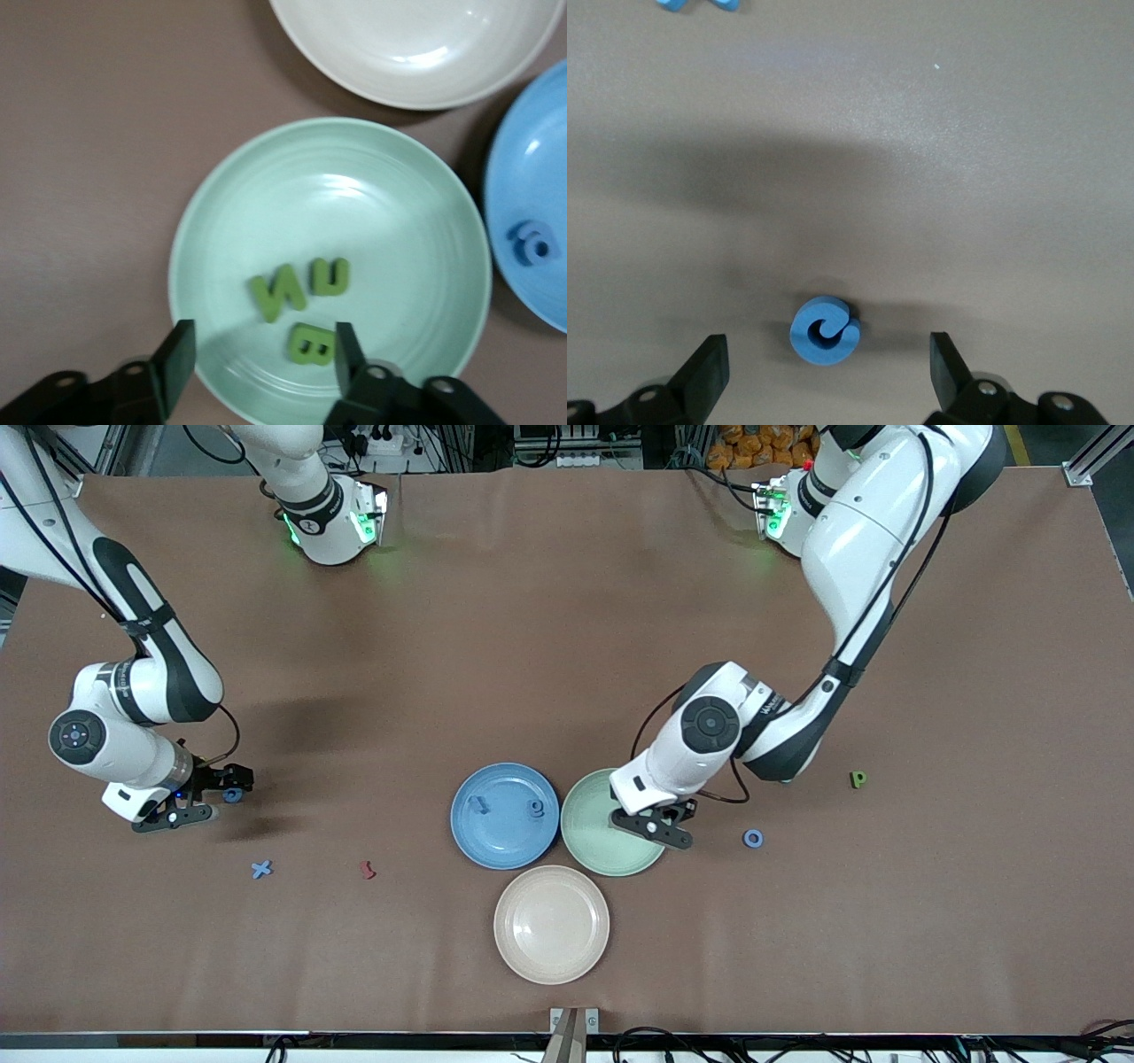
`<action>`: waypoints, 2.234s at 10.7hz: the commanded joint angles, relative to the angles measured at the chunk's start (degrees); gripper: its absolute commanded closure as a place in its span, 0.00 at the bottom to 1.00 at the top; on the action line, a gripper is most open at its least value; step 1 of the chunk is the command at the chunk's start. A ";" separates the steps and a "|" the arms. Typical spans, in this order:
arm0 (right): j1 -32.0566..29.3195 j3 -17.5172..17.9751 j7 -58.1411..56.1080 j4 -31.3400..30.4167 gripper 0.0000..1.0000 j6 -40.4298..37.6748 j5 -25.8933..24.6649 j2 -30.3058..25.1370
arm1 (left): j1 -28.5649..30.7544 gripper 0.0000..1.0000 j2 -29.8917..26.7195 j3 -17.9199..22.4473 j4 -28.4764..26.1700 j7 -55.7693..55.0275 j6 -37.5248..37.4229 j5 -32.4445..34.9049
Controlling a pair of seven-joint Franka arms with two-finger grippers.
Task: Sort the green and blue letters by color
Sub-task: 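Grasp the blue e with the right gripper while the left gripper grasps the green d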
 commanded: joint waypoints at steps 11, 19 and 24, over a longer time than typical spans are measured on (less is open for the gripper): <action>-2.19 0.88 4.29 -1.66 0.00 4.34 -0.61 1.60 | 28.24 0.00 -16.02 -1.09 -17.30 27.81 -6.28 0.64; -0.35 3.77 14.45 -0.96 1.00 0.93 -0.43 1.25 | 39.77 0.05 -17.62 -1.09 -34.90 28.28 9.58 2.93; 0.97 16.30 38.75 0.61 1.00 -7.33 4.45 1.43 | 40.04 0.10 -18.23 -1.27 -37.11 15.88 9.58 2.93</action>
